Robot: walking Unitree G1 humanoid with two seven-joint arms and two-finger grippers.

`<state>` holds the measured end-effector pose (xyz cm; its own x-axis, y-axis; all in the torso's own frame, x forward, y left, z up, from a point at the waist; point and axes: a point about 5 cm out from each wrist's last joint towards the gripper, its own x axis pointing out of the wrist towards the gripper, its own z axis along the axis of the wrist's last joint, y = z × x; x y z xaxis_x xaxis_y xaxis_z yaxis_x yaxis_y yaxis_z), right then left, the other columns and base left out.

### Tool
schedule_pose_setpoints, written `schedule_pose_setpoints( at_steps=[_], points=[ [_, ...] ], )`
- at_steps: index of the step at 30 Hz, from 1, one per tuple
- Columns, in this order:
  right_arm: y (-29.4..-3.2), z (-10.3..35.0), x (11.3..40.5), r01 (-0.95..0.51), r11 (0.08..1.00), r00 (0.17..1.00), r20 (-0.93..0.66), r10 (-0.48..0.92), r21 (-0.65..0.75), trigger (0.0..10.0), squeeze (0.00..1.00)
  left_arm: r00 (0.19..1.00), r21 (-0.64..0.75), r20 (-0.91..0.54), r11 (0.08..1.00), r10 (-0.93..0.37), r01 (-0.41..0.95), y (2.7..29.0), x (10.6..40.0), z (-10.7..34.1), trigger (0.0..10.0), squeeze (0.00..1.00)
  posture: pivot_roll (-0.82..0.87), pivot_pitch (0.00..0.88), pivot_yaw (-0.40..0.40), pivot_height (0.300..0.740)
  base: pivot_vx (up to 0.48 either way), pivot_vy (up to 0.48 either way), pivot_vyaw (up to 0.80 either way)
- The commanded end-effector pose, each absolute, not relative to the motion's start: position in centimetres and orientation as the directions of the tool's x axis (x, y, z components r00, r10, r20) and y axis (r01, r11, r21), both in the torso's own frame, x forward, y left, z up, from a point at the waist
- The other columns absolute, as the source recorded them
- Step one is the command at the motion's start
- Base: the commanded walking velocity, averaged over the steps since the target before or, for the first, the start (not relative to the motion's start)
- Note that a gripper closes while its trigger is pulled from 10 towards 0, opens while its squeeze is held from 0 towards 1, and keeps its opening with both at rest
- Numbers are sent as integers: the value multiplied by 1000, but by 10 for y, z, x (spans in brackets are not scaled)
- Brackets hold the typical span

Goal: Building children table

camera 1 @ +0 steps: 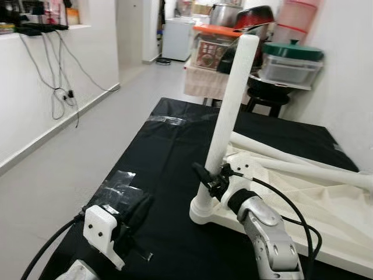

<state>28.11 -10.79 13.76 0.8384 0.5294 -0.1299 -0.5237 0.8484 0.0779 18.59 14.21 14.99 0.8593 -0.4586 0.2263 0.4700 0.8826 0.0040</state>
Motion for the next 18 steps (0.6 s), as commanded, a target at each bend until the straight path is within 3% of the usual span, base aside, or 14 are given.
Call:
schedule_pose_setpoints(
  at_steps=[1, 2, 6, 7, 8, 9, 10, 12, 13, 15, 18],
  points=[
    [-102, 136, 276, -572, 809, 794, -157, 588, 138, 10000, 1000, 865, 7, 218, 887, -452, 462, 141, 187, 148, 10000, 0, -37, 0, -126, 740, 0, 0, 0],
    [-97, 139, 272, -626, 756, 744, -145, 652, 190, 10000, 1000, 867, 8, 220, 889, -448, 458, 140, 187, 148, 10000, 0, -35, 0, -127, 740, 0, 0, 0],
    [-93, 143, 269, -663, 717, 708, -128, 694, 218, 10000, 1000, 867, 7, 220, 889, -448, 458, 140, 188, 148, 10000, 0, -34, 0, -127, 740, 0, 0, 0],
    [-92, 150, 269, -747, 638, 631, -104, 769, 184, 10000, 1000, 865, 7, 219, 888, -451, 461, 140, 188, 148, 10000, 0, -28, 0, -128, 740, 0, 0, 0],
    [-97, 160, 274, -834, 539, 532, -85, 842, 120, 10000, 86, 864, 7, 218, 886, -454, 464, 139, 188, 148, 10000, 0, -21, 0, -132, 740, 0, 0, 0],
    [-97, 160, 274, -834, 539, 532, -85, 842, 120, 10000, 86, 864, 7, 218, 886, -454, 464, 139, 188, 148, 10000, 0, -21, 0, -132, 740, 0, 0, 0],
    [-102, 168, 280, -889, 453, 448, -82, 890, 63, 10000, 0, 863, 8, 217, 885, -457, 466, 139, 188, 147, 10000, 0, -18, 0, -133, 740, 0, 0, 0],
    [-114, 185, 295, -959, 284, 284, -99, 954, -13, 10000, 0, 862, 9, 217, 884, -458, 468, 138, 189, 147, 10000, 0, -7, 0, -138, 740, 0, 0, 0],
    [-114, 185, 295, -959, 284, 284, -99, 954, -13, 10000, 0, 862, 9, 217, 884, -458, 468, 138, 189, 147, 10000, 0, -7, 0, -138, 740, 0, 0, 0],
    [-120, 193, 307, -980, 198, 200, -117, 973, -28, 10000, 0, 862, 10, 218, 885, -457, 466, 137, 190, 147, 10000, 0, -1, 0, -142, 740, 0, 0, 0],
    [-121, 195, 312, -984, 176, 179, -125, 976, -32, 10000, 0, 863, 11, 218, 885, -456, 465, 137, 190, 147, 10000, 0, 3, 0, -143, 740, 0, 0, 0]
  ],
)
